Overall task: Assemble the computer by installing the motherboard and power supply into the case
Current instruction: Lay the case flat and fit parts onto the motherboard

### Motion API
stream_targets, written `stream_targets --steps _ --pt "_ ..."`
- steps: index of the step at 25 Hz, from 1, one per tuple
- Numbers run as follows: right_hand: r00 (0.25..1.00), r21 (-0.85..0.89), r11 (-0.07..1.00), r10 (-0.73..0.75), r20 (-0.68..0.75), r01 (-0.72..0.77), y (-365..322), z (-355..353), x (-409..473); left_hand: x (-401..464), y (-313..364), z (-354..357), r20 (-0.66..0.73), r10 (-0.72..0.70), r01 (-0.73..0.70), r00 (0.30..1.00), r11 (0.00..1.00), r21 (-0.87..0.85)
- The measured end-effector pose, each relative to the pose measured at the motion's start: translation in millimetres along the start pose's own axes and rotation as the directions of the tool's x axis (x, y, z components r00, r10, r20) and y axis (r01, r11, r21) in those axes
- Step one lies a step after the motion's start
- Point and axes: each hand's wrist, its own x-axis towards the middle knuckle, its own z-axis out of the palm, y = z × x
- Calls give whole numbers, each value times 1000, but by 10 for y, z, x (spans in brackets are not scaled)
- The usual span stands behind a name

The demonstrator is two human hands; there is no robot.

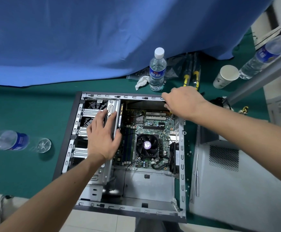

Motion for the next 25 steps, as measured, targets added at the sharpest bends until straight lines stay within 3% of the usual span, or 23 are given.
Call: stream_targets --steps 2,5,7,9,12,16,19,21,25 --pt "998 -49 997 56 18 -55 -26 17 -19 -10 -10 3 0 -8 8 1000 1000 3" --pt "988 148 985 63 144 -84 14 22 21 -11 -14 -3 -3 -5 5 1000 1000 4" --pt "983 210 977 -7 185 -33 92 -4 33 -2 -6 3 -6 -5 5 1000 1000 6" --pt "993 154 988 -36 112 18 119 -4 -10 5 -3 8 -5 -6 6 1000 1000 9" --pt "999 -12 999 39 27 -39 63 36 -43 -1 -7 16 -6 -6 6 1000 1000 4" --pt "983 237 969 19 181 -62 25 -2 38 -12 -14 4 -17 -5 5 1000 1000 -1" --pt "995 140 990 -38 96 24 38 3 -6 -3 -3 5 -8 -4 4 1000 1000 2" --pt "999 37 999 35 22 -36 14 31 -40 -4 5 4 -4 -8 8 1000 1000 3" --pt "982 214 971 70 175 -107 9 -15 9 -16 0 -12 -4 -12 12 1000 1000 6"
